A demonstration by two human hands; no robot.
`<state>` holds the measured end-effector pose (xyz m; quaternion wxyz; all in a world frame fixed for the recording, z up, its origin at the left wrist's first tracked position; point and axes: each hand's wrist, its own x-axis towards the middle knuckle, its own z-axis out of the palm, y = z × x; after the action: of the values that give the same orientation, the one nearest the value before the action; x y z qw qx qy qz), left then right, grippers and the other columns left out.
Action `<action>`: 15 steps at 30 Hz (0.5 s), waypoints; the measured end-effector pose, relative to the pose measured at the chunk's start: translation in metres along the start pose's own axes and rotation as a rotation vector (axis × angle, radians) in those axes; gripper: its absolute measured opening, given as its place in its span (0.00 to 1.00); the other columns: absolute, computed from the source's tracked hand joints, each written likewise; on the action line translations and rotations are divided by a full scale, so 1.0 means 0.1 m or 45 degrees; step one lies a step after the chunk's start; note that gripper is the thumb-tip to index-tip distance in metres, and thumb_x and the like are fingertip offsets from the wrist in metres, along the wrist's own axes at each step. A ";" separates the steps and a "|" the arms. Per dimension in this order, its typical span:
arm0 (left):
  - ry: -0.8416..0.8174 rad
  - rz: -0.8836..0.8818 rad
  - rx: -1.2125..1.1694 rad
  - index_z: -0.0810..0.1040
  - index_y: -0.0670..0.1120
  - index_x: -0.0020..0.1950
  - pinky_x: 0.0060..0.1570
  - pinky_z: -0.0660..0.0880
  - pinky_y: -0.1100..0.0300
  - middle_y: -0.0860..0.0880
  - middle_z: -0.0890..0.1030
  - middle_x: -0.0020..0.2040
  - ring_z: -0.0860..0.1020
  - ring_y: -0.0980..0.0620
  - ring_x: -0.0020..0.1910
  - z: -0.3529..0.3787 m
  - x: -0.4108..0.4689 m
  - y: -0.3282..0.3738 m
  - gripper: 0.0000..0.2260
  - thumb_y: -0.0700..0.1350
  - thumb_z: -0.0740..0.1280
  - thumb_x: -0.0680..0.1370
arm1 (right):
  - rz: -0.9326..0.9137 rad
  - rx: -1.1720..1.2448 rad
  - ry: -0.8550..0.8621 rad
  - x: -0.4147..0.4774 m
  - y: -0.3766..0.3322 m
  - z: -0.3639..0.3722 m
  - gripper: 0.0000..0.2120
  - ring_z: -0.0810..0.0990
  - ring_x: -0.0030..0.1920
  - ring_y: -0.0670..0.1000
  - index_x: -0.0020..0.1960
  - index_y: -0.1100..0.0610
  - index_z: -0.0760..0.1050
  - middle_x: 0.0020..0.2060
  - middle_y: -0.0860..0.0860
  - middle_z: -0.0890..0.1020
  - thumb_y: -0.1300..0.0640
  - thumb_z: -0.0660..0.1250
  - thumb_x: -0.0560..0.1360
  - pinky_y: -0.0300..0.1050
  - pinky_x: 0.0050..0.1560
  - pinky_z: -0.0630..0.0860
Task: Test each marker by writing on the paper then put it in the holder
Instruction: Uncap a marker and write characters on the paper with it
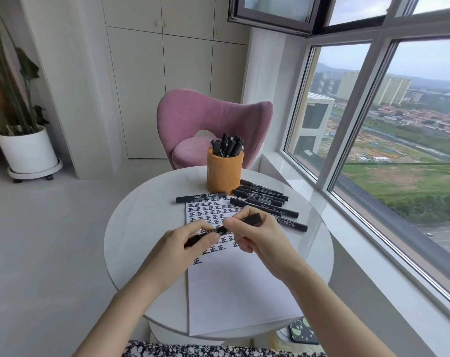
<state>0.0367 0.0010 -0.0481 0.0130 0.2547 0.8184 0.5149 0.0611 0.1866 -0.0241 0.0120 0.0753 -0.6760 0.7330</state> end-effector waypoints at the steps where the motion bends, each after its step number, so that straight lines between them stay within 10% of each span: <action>1: 0.012 0.000 -0.002 0.77 0.56 0.51 0.54 0.73 0.47 0.51 0.82 0.44 0.79 0.48 0.48 0.00 0.00 0.01 0.18 0.67 0.63 0.71 | 0.023 0.059 -0.003 -0.01 0.01 0.03 0.11 0.64 0.26 0.49 0.37 0.58 0.73 0.25 0.52 0.69 0.57 0.75 0.71 0.38 0.27 0.60; 11: 0.135 -0.076 -0.217 0.73 0.55 0.52 0.41 0.68 0.59 0.47 0.71 0.35 0.68 0.53 0.33 -0.04 -0.03 -0.16 0.09 0.52 0.54 0.79 | 0.142 0.163 0.305 0.00 0.11 0.21 0.11 0.72 0.24 0.51 0.47 0.65 0.78 0.23 0.54 0.74 0.60 0.59 0.77 0.39 0.25 0.59; 15: 0.208 -0.097 -0.198 0.70 0.52 0.53 0.44 0.67 0.62 0.50 0.78 0.38 0.70 0.57 0.35 -0.03 -0.02 -0.27 0.06 0.42 0.56 0.82 | 0.123 -0.045 0.363 0.00 0.19 0.27 0.15 0.74 0.23 0.49 0.41 0.66 0.77 0.24 0.57 0.77 0.53 0.68 0.76 0.36 0.24 0.60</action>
<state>0.0263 -0.0115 -0.0697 -0.0147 0.1788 0.7834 0.5950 0.0617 0.1581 -0.0411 0.0738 -0.0624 -0.6831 0.7239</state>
